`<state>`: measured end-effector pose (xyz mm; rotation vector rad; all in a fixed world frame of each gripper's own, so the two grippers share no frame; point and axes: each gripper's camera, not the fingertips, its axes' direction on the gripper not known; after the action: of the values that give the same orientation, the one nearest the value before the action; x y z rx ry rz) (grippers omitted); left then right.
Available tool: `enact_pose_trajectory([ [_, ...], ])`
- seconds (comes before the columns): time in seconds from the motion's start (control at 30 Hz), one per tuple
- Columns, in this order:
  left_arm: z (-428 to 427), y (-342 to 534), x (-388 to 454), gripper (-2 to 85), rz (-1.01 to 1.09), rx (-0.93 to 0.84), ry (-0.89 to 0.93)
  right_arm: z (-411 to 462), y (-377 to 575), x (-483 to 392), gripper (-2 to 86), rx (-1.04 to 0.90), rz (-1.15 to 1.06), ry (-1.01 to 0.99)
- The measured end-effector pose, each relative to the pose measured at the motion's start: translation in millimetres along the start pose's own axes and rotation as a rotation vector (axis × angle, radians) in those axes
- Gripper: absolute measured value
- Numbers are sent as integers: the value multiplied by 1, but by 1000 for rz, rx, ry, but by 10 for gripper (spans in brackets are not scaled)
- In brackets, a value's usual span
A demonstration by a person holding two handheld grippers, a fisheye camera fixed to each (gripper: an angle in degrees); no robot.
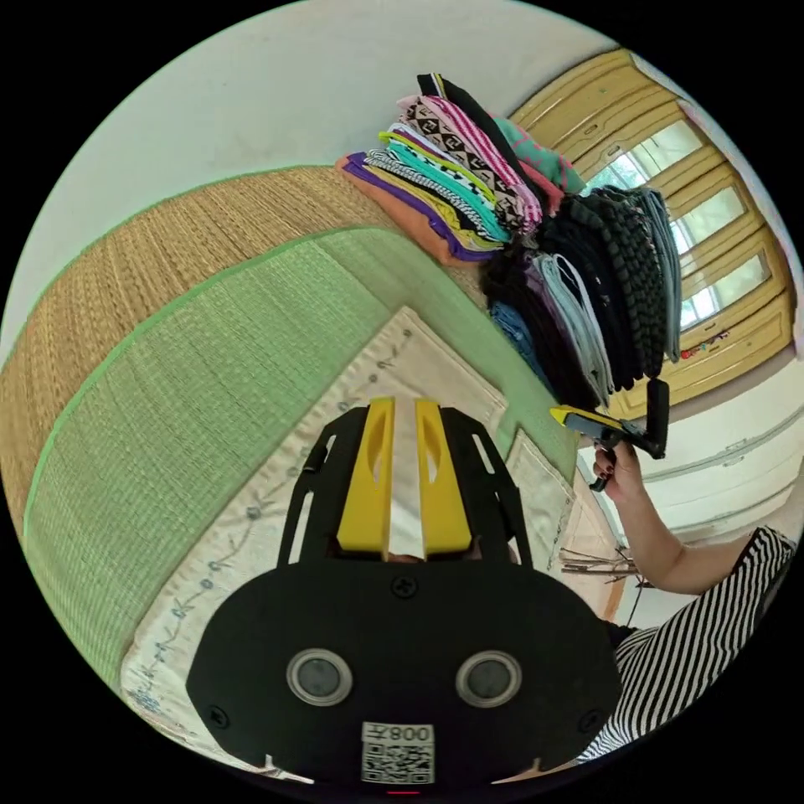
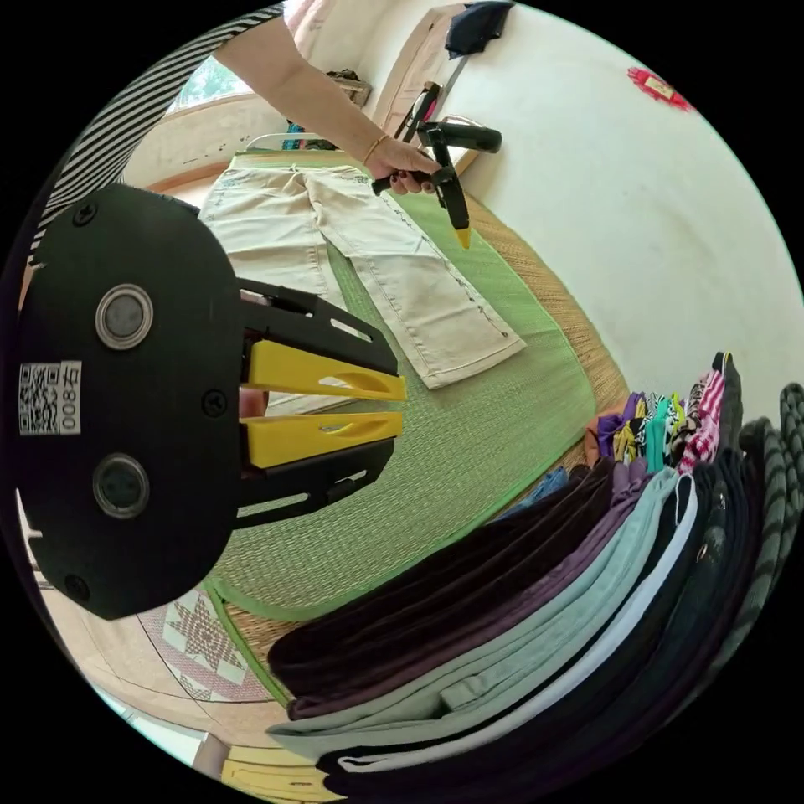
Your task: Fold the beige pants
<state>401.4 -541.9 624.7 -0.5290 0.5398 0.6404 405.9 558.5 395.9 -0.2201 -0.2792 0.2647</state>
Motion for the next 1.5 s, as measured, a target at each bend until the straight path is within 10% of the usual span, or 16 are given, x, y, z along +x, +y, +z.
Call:
enact_pose_trajectory([
  [0.3, 81, 65, 88, 75, 340, -350, -31, -26, 83, -6, 87, -178, -59, 79],
  [0.77, 66, 118, 92, 8, 277, -289, -103, -61, 66, -16, 4, -127, -69, 80],
  [1.17, 17, 220, 45, 22, 57, -82, 54, -57, 55, 11, 1, -112, 55, 134],
  [1.5, -129, 496, -32, 26, -542, 183, -152, 22, 31, -167, 9, -327, -512, -340],
])
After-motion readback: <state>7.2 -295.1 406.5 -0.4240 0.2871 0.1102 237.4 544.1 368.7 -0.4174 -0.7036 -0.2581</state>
